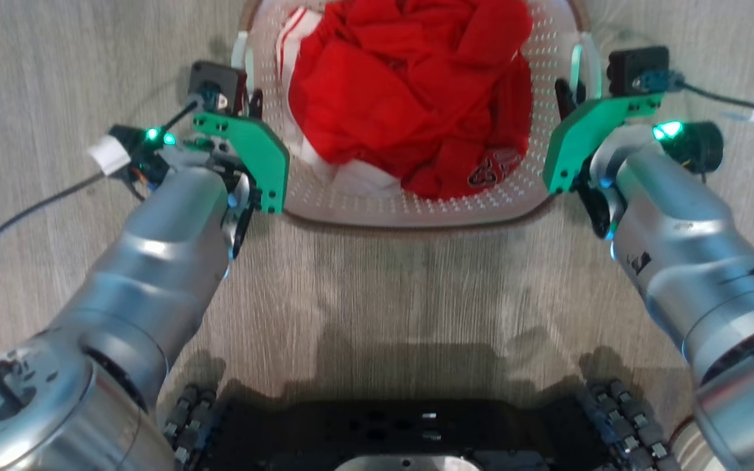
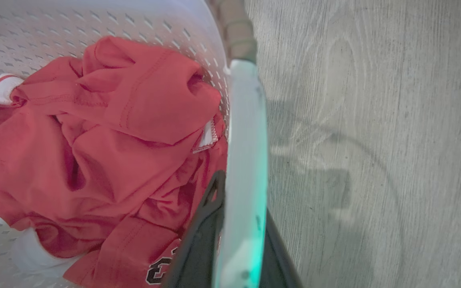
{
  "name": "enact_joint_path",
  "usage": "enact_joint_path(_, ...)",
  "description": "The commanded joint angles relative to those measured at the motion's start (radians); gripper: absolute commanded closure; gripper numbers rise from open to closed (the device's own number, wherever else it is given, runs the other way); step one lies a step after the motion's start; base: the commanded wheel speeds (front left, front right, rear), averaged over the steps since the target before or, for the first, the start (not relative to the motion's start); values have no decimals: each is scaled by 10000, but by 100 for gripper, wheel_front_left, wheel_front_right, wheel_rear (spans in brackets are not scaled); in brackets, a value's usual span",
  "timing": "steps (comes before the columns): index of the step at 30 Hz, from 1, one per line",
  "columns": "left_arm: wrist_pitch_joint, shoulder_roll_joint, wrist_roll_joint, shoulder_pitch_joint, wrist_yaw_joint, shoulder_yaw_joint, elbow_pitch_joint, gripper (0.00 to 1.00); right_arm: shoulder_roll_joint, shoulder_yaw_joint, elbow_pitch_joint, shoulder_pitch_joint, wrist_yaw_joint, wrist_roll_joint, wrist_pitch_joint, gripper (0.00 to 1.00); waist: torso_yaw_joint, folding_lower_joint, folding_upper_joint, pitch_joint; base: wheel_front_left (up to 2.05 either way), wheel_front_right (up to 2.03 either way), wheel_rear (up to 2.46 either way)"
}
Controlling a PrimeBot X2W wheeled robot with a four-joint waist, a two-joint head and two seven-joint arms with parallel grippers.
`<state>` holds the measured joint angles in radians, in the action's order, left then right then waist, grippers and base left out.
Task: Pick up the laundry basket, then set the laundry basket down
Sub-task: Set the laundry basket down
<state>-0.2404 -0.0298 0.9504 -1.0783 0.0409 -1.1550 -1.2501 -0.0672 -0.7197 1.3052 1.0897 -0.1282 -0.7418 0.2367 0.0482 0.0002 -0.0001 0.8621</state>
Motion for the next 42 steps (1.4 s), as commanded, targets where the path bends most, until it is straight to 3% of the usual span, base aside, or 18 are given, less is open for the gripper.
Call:
enact_joint_path(1,-129,-204,-173,-234,37,-14,23,100,170,108,-145,-119,-25,381,159,100,46,-2,1,306,0,0,0)
enact_joint_path(10,-184,-204,-175,-399,79,-95,58,100,170,1024,-144,-106,-25,1332,157,100,102,-2,1,609,0,0,0)
enact_joint_path(22,-202,-204,-61,-432,125,-195,112,100,170,1465,-144,-165,-25,1753,132,100,96,-2,1,623,0,0,0)
enact_joint_path(26,-203,-204,8,-439,162,-225,103,100,170,1575,-144,-165,-25,1882,133,66,95,-2,1,633,0,0,0)
enact_joint_path(28,-204,-204,46,-438,194,-233,94,75,170,1632,-144,-169,-25,1934,134,54,94,-2,1,629,0,0,0)
enact_joint_path(29,-205,-204,67,-440,219,-231,89,62,170,1654,-144,-171,-25,1956,134,43,94,-2,1,624,0,0,0)
enact_joint_path(30,-200,-204,113,-424,236,-215,81,52,170,1676,-144,-173,-25,1972,135,14,94,-2,1,616,0,0,0)
enact_joint_path(31,-173,-204,159,-403,247,-208,74,45,170,1698,-144,-179,-25,1989,137,0,97,-2,1,605,0,0,0)
enact_joint_path(33,-118,-204,232,-376,298,-207,65,3,170,1751,-144,-193,-25,2032,141,0,101,-2,1,575,0,0,0)
enact_joint_path(42,-61,-204,475,-234,507,-235,52,0,170,2081,-144,-122,-25,2349,193,0,119,-2,1,357,0,0,0)
